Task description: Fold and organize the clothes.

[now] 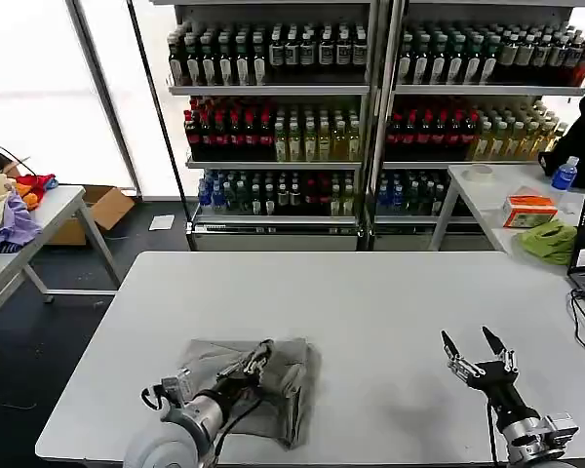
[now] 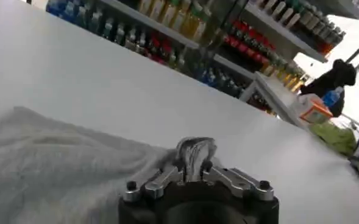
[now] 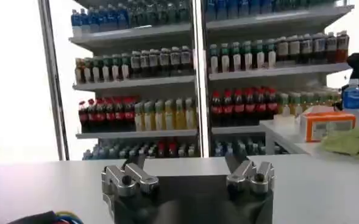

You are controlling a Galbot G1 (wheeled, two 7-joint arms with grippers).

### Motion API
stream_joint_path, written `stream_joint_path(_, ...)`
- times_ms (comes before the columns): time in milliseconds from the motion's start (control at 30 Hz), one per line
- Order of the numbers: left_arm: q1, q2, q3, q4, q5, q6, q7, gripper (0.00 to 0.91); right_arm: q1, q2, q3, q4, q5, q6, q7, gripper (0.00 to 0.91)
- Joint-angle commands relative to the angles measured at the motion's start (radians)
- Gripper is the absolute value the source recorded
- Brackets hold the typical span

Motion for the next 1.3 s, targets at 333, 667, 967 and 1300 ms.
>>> stream_joint_path(333, 0.029, -0.049, -0.117, -0.078, -0.036, -0.009, 0.081, 0.907, 0.003, -0.003, -0.01, 0.003, 0.004, 0.0, -0.001, 0.907)
stream_joint_path(667, 0.284, 0.06, -0.537, 0.005, 0.467, -0.029, 0.343, 0.907, 0.009, -0.007, -0.032, -0.007, 0.003, 0.012, -0.006, 0.907)
stream_joint_path(967, 0.356, -0.026, -0.528, 0.084, 0.574, -0.05, 0.393, 0.907, 0.016, -0.015, -0.036, -0.017, 0.013, 0.009, -0.006, 0.907)
stream_joint_path(1300, 0.307, -0.108, -0.431, 0.108, 0.595, -0.04, 0.386, 0.907, 0.009, -0.014, -0.022, -0.012, 0.025, 0.01, -0.006, 0.907)
